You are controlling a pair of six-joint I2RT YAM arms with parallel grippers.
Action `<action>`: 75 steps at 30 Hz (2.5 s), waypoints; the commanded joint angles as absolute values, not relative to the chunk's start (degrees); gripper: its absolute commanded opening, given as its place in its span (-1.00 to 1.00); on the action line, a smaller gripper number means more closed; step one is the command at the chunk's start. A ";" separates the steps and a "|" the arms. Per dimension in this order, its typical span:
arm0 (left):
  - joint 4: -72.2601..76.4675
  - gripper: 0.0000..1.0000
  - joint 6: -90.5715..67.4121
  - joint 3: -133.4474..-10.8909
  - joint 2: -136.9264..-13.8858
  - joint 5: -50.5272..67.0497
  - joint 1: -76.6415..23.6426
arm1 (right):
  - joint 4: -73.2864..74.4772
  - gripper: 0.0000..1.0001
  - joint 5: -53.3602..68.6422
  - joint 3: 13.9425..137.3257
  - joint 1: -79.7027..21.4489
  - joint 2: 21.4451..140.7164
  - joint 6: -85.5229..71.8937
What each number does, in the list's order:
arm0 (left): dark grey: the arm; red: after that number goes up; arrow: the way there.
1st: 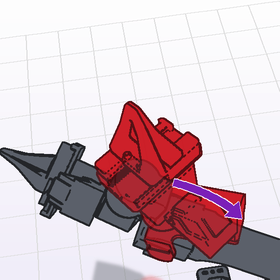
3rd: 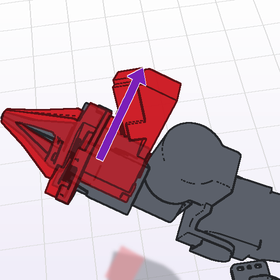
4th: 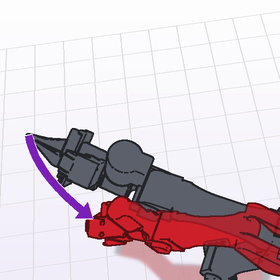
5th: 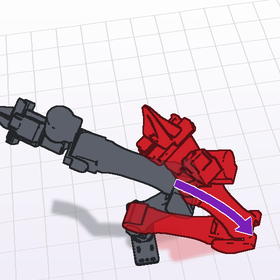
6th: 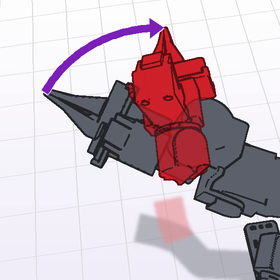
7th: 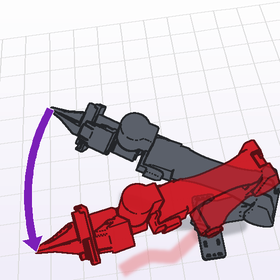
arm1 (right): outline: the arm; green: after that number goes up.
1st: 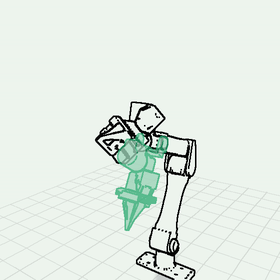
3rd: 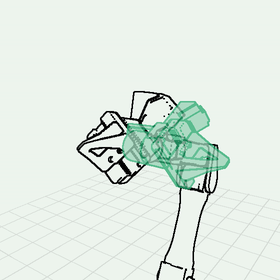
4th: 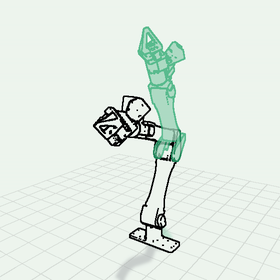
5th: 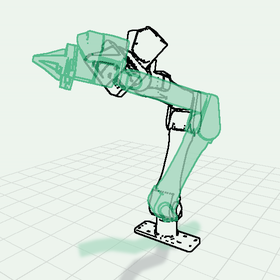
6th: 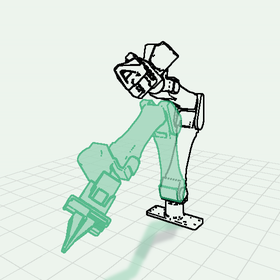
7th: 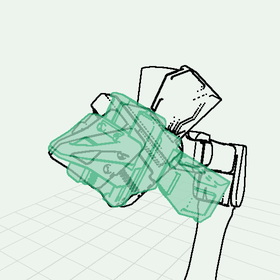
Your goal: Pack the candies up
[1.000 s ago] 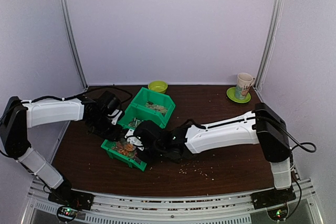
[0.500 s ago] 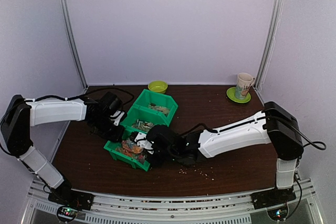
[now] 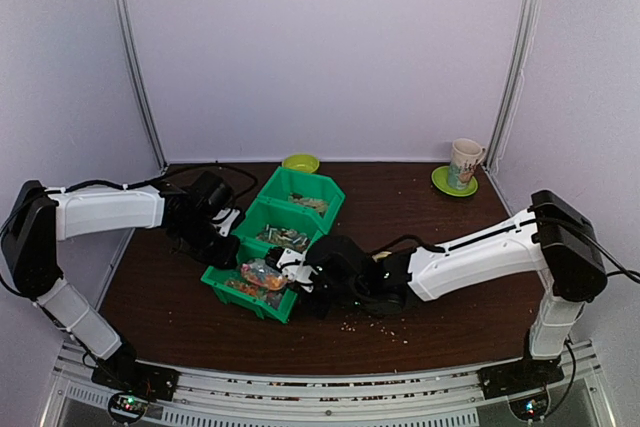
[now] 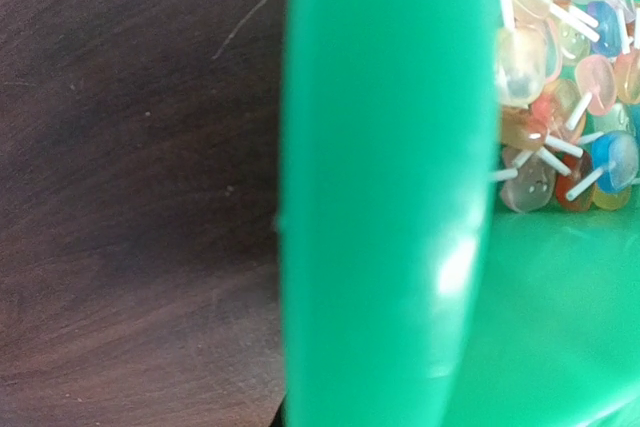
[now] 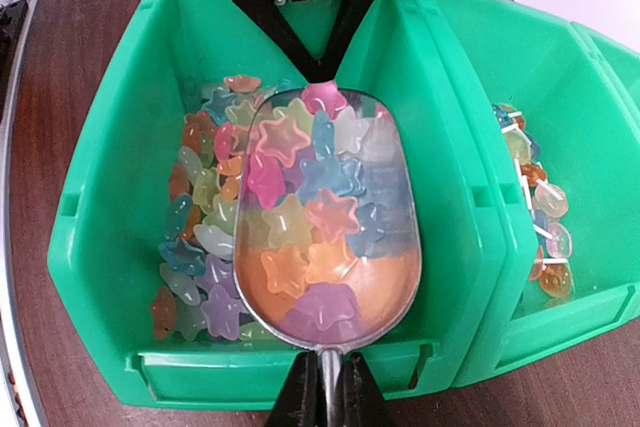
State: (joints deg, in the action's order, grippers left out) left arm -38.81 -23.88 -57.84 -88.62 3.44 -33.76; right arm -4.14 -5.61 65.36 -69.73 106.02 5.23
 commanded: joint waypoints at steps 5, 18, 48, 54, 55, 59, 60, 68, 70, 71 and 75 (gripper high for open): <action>-30.05 -1.00 -24.11 -62.14 -86.85 7.63 -33.27 | -11.07 -1.00 -4.16 58.55 -68.33 100.82 4.64; -29.99 -1.00 -24.00 -62.28 -86.79 8.30 -33.27 | -36.44 -1.00 -1.10 44.17 -67.87 97.29 6.31; -32.60 -1.00 -23.19 -63.57 -86.35 6.78 -33.24 | -1.17 -1.00 -16.05 38.46 -67.29 69.62 -3.02; -34.43 -1.00 -23.07 -63.63 -85.00 4.02 -33.23 | 8.66 -1.00 -19.41 37.04 -67.29 64.88 -8.69; -35.34 -1.00 -23.23 -63.86 -84.99 4.15 -33.22 | 10.26 -1.00 -19.73 37.34 -67.29 64.68 -9.63; -38.17 -1.00 -23.81 -65.06 -83.88 5.28 -33.23 | 16.45 -1.00 -19.79 38.53 -67.31 64.27 -13.02; -38.63 -1.00 -23.70 -65.20 -83.33 5.24 -33.25 | 17.89 -1.00 -19.78 38.78 -67.29 64.16 -13.71; -35.37 -1.00 -21.21 -61.50 -78.58 0.64 -33.23 | 25.68 -1.00 -19.38 39.87 -67.33 62.59 -17.18; -34.93 -1.00 -21.10 -61.32 -79.30 0.99 -33.25 | 27.99 -1.00 -18.96 40.75 -67.40 62.77 -17.52; -34.89 -1.00 -21.09 -61.46 -79.74 1.37 -33.23 | 29.08 -1.00 -18.77 41.24 -67.48 62.93 -17.65; -35.10 -1.00 -21.31 -61.65 -80.86 2.54 -33.27 | 32.59 -1.00 -18.46 42.88 -67.61 63.54 -17.67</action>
